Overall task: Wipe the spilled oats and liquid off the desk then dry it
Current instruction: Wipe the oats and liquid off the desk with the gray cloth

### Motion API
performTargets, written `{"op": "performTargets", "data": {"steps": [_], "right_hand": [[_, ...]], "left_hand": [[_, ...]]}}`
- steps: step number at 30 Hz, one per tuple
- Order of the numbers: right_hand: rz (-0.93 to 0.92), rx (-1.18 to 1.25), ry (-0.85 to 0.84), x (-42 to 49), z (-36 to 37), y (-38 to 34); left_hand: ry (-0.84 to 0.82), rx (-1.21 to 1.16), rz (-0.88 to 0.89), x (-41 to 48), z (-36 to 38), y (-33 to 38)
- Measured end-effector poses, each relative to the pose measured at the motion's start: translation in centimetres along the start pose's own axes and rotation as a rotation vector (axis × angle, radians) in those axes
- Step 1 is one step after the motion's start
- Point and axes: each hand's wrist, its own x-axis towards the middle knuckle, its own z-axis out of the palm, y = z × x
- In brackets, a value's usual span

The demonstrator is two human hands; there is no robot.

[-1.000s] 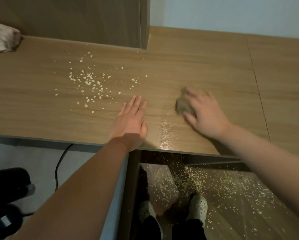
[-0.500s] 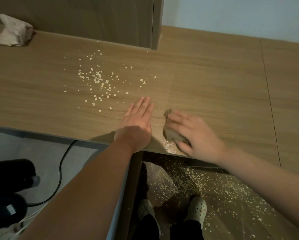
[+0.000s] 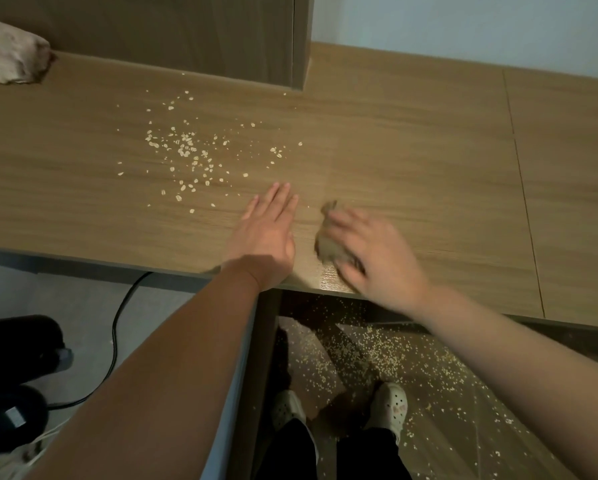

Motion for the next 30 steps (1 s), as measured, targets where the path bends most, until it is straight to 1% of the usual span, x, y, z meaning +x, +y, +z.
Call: {"op": "performTargets", "data": {"steps": [2, 3, 4, 5, 6, 8, 10, 11, 12, 13, 14, 16, 18, 19, 20, 21, 23, 25, 26, 27, 28, 30], "right_hand": [[-0.2, -0.011, -0.115, -3.1, -0.4, 0.3], [-0.256, -0.038, -0.155, -3.7, -0.9, 1.4], [-0.251, -0.055, -0.168, -3.7, -1.4, 2.8], [-0.174, -0.048, -0.152, -3.3, -1.9, 4.2], [-0.035, -0.028, -0.109, -2.4, -2.3, 5.6], [0.305, -0.004, 0.039, 0.0, -2.8, 7.4], [0.682, -0.054, 0.171, 2.7, -2.1, 6.9], [0.823, -0.082, 0.197, 3.7, -1.4, 5.5], [0.877, -0.106, 0.208, 4.3, -0.7, 3.8], [0.83, -0.118, 0.214, 4.3, 0.0, 2.1], [0.705, -0.115, 0.202, 3.8, 0.6, 0.7], [0.367, -0.083, 0.085, 1.6, 0.8, -0.3], [0.054, -0.027, -0.043, 0.2, -0.6, 1.8], [-0.034, -0.031, -0.081, 0.2, -1.3, 3.5], [-0.036, -0.049, -0.09, 0.7, -1.6, 5.1], [0.056, -0.057, -0.065, 1.5, -1.8, 6.6], [0.38, -0.036, 0.082, 3.9, -1.9, 8.0], [0.712, -0.023, 0.208, 6.6, -1.4, 6.9], [0.791, -0.019, 0.229, 7.6, -1.0, 5.6], [0.783, -0.016, 0.23, 8.1, -0.8, 4.4], [0.697, -0.019, 0.209, 8.0, -0.4, 3.4], [0.392, -0.037, 0.111, 6.7, 0.0, 2.9]], "left_hand": [[0.007, -0.016, 0.005, 0.0, 0.0, -0.1], [0.011, -0.024, 0.007, 0.0, 0.0, -0.1], [0.011, -0.028, 0.007, 0.0, 0.1, -0.1], [0.008, -0.03, 0.004, -0.1, 0.1, -0.1], [0.007, -0.032, 0.002, -0.1, 0.1, 0.0], [0.006, -0.032, -0.001, -0.1, -0.1, 0.1], [0.003, -0.029, -0.008, -0.1, -0.1, 0.1], [-0.004, -0.026, -0.013, -0.1, -0.2, 0.1], [-0.008, -0.021, -0.017, -0.1, -0.2, 0.1], [-0.009, -0.015, -0.019, 0.0, -0.2, 0.2], [-0.01, -0.011, -0.02, 0.1, -0.2, 0.2], [-0.018, -0.024, -0.024, 0.1, -0.2, 0.2], [-0.002, -0.042, -0.02, 0.0, -0.1, 0.1], [0.018, -0.047, -0.008, -0.2, 0.0, 0.1], [0.036, -0.046, 0.005, -0.3, 0.1, 0.0], [0.044, -0.043, 0.015, -0.4, 0.1, 0.0], [0.021, -0.043, 0.011, -0.3, 0.0, 0.0], [-0.015, -0.05, -0.001, -0.2, -0.1, -0.1], [-0.02, -0.053, -0.002, -0.1, -0.1, -0.2], [-0.017, -0.057, 0.001, 0.0, -0.1, -0.2], [-0.011, -0.059, 0.006, 0.0, -0.1, -0.3], [-0.009, -0.041, 0.011, 0.0, 0.1, -0.3]]}}
